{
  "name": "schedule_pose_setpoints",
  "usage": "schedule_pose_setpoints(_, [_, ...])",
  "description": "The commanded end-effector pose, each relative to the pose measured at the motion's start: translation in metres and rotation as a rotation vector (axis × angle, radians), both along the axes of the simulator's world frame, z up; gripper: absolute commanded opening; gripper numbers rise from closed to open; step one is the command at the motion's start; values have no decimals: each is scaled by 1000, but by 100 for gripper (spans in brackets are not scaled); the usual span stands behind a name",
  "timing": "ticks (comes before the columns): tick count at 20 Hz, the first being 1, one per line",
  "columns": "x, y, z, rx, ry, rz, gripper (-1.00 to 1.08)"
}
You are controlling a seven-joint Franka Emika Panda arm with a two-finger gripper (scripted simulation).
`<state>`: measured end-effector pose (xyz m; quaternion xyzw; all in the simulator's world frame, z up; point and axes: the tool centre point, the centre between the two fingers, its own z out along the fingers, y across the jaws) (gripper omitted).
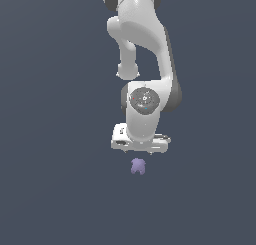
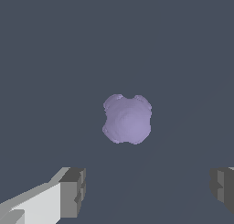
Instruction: Pick up the object and move it to a goal position.
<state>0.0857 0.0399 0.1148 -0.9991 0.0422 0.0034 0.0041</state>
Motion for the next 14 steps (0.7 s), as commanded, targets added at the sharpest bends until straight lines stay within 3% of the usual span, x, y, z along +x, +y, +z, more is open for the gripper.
schedule_pose_setpoints(1, [10, 1, -7, -2, -2, -17, 100])
schedule_pose_setpoints(14, [31, 5, -24, -9, -6, -55, 100])
